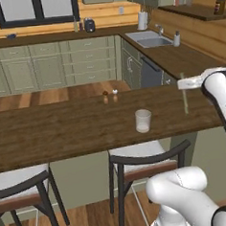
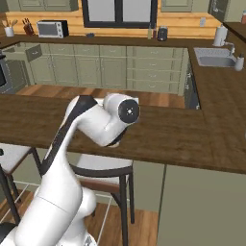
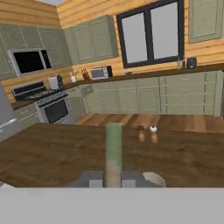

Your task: Take a straw from the drawer in front and place it inside the glass cup on the dining counter.

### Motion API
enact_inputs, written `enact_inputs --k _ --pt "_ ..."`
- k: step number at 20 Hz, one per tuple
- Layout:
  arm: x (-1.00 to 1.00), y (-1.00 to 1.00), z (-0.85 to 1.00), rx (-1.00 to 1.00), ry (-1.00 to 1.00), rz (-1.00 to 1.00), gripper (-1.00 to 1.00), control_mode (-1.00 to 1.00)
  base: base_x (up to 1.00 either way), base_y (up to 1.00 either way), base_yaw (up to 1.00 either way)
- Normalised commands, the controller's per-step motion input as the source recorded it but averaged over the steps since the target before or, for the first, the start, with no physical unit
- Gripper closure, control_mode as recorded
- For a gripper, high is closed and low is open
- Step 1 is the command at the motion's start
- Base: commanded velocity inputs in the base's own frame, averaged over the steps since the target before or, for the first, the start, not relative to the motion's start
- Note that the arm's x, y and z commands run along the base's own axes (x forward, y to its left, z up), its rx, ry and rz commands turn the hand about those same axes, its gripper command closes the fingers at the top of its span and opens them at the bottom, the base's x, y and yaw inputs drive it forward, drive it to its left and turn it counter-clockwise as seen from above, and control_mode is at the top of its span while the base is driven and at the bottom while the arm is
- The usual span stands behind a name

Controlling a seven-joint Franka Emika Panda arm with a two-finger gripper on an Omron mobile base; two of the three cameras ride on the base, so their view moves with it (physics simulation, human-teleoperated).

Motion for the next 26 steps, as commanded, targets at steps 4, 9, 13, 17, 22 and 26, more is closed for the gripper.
enact_inputs --k 4,9,13,17,22,26 --pt "0.06 -0.03 0.02 0.10 -0.37 0.38 1.00 -1.00 0.00 0.00 0.00" --pt "0.17 0.13 0.00 0.06 -0.29 0.30 1.00 -1.00 0.00 0.00 0.00" --pt "0.20 0.34 0.00 0.02 -0.21 0.19 1.00 -1.00 0.00 0.00 0.00" --pt "0.42 0.11 -0.02 0.00 -0.05 0.11 1.00 -1.00 0.00 0.00 0.00" --pt "0.71 0.01 -0.12 0.00 0.20 0.02 1.00 -1.00 0.00 0.00 0.00" --pt "0.47 0.00 -0.24 0.00 0.28 0.00 1.00 -1.00 0.00 0.00 0.00"
